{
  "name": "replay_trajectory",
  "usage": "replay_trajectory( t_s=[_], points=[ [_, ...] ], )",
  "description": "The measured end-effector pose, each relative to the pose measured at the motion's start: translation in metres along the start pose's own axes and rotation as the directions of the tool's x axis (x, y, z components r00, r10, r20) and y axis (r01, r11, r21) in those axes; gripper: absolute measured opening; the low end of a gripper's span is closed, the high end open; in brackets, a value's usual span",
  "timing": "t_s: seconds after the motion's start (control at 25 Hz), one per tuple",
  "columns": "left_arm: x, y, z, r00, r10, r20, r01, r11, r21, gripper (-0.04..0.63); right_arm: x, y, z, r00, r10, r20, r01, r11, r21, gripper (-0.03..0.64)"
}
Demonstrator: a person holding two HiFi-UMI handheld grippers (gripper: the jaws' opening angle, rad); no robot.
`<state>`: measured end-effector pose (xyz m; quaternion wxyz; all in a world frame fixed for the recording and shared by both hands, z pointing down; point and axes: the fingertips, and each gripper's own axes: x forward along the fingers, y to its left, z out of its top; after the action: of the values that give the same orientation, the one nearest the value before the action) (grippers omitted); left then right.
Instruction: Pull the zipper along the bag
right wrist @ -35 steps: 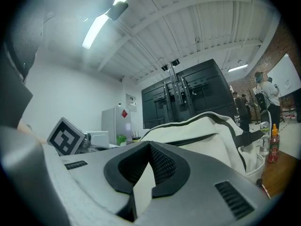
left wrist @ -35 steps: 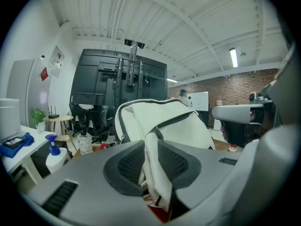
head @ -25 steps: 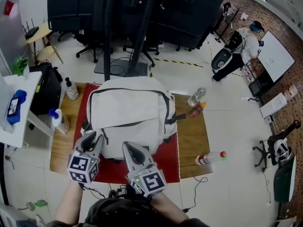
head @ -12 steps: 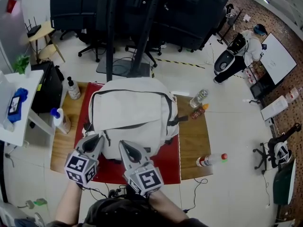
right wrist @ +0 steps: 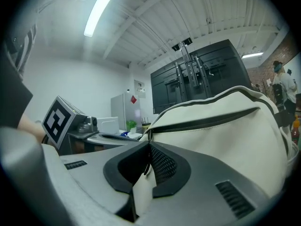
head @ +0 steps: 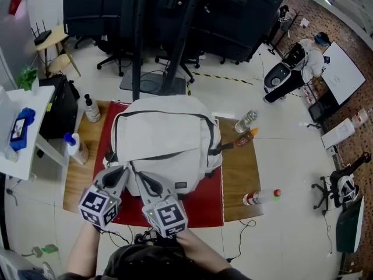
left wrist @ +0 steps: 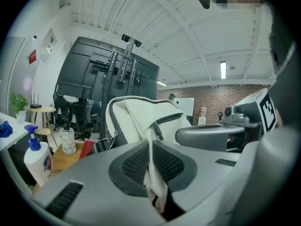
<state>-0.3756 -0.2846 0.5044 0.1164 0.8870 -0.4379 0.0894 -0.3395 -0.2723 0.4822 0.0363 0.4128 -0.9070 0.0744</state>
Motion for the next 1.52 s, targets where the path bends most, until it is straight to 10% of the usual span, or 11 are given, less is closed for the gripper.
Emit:
replay_trajectory(
  t_s=[0.8, 1.52],
  points=[
    [0.000, 0.009, -0.004, 0.998, -0.059, 0.004, 0.059, 0.998, -0.009, 0.049, 0.038, 0.002, -0.026, 0.981, -0.162, -0.107, 0.135, 0.965, -0.224, 0.115],
    [-0.004, 0.005, -0.002, 0.999, -0.036, 0.013, 0.036, 0.998, -0.051, 0.048, 0.004, -0.009, 0.002, 0.997, -0.068, -0.024, 0.063, 0.983, -0.174, 0.054]
  ],
)
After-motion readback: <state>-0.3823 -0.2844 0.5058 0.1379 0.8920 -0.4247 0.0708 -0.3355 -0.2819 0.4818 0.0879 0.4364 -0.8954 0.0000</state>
